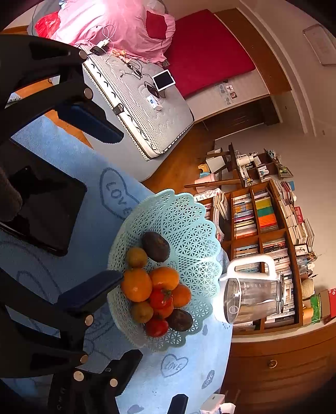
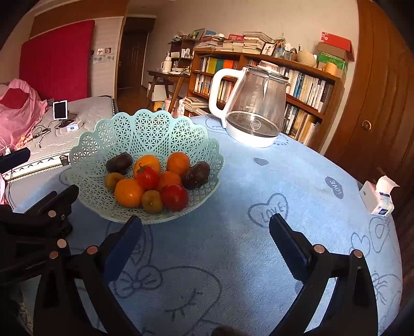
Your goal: Organize fruits
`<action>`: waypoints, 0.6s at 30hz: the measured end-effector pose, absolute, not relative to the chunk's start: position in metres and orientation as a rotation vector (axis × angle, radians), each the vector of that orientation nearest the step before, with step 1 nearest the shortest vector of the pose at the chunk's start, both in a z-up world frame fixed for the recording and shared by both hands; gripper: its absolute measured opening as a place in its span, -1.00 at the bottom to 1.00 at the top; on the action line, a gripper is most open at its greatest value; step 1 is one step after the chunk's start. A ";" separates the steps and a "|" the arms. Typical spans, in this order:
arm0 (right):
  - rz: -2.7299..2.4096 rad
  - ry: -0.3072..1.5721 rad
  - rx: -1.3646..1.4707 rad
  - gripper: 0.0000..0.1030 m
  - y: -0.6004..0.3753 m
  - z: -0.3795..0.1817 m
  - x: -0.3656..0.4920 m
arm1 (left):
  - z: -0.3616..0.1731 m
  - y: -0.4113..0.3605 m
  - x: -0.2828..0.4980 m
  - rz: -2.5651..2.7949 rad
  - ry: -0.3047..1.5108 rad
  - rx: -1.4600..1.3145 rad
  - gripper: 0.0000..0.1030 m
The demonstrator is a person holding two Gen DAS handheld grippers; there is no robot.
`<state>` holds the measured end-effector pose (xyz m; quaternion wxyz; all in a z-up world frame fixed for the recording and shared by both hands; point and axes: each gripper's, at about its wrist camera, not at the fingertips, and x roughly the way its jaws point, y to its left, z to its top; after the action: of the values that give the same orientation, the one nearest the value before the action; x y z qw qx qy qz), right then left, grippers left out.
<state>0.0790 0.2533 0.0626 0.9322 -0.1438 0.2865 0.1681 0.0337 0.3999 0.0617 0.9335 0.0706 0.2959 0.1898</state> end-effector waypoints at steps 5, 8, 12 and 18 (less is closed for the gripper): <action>0.346 0.585 -0.294 0.90 0.254 0.063 0.079 | 0.062 0.400 0.034 0.389 0.606 0.146 0.94; 0.350 0.590 -0.291 0.90 0.254 0.062 0.079 | 0.062 0.400 0.033 0.391 0.606 0.146 0.94; 0.350 0.589 -0.291 0.90 0.254 0.062 0.078 | 0.062 0.401 0.033 0.391 0.606 0.146 0.94; 0.352 0.589 -0.292 0.90 0.254 0.061 0.078 | 0.062 0.400 0.033 0.391 0.606 0.147 0.94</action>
<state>0.0778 0.2540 0.0614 0.9313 -0.1425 0.2877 0.1719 0.0334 0.4003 0.0621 0.9331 0.0720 0.2962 0.1911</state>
